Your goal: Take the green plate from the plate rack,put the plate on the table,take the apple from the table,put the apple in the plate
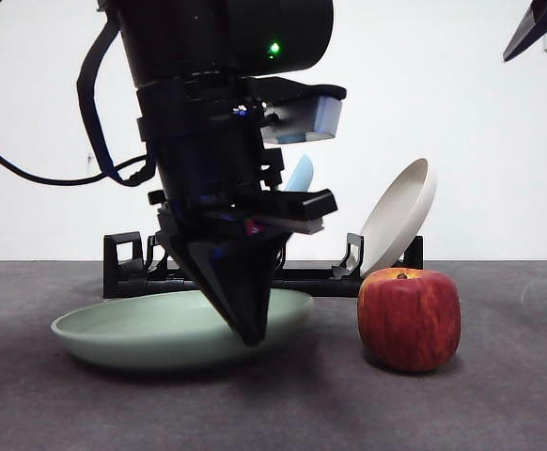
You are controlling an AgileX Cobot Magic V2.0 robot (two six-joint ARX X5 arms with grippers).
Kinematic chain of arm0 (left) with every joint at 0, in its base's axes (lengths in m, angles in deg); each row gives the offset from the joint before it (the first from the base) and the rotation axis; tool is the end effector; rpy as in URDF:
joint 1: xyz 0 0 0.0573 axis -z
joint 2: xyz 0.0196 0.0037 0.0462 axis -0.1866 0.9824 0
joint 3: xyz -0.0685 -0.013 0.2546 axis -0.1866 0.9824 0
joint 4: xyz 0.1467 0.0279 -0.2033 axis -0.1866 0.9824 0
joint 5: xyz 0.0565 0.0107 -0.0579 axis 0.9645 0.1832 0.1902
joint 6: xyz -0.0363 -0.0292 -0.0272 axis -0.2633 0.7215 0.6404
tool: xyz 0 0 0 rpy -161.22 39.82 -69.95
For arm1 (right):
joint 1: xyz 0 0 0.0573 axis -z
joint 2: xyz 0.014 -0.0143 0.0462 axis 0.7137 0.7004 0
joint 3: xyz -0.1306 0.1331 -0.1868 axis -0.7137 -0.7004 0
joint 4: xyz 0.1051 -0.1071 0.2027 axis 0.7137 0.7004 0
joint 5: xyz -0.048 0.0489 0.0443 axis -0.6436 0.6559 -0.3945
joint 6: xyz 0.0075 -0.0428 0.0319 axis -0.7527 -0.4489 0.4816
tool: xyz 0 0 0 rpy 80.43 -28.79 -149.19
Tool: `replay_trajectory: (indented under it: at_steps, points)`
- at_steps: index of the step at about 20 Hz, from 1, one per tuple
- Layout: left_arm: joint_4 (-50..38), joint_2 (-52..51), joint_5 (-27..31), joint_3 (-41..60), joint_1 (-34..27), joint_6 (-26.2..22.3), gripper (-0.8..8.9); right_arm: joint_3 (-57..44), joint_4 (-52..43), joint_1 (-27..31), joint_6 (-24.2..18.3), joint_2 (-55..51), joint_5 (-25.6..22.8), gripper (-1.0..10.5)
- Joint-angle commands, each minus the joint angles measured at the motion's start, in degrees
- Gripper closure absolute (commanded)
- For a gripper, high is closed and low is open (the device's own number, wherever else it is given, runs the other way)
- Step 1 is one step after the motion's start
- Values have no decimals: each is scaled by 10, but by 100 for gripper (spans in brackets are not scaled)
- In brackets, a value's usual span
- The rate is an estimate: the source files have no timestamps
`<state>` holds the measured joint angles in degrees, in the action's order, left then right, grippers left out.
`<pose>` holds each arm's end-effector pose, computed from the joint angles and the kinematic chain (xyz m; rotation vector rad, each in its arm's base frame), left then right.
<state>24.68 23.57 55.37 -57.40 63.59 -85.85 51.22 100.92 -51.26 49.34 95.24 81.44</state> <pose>0.2007 -0.2597 0.1883 0.6194 1.0874 -0.7130 0.1780 0.0292 0.2982 0.3009 0.6068 0.4249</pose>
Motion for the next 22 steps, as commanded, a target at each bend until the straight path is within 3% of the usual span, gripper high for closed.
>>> replay_trajectory:
  at_steps: [1,4,6,9,14,16,19,22]
  points:
    - [-12,3,-1,2,-9,30,386,3,-3,-1,-5,1,32,630]
    - [-38,-17,2,0,-12,54,374,3,-3,-5,-20,2,40,598]
    - [-53,-66,25,0,-12,68,374,10,-1,-27,-25,8,40,496]
    - [-47,-167,70,0,-13,78,375,45,31,-71,-49,46,32,496]
    - [-46,-380,196,0,-30,77,377,143,124,-179,-113,174,-78,493]
    - [-43,-456,244,0,-44,75,377,171,147,-216,-133,229,-118,401]
    - [-31,-556,322,0,-63,54,377,180,146,-264,-147,297,-185,397]
    - [-8,-627,386,0,-67,45,377,180,151,-282,-146,349,-202,398]
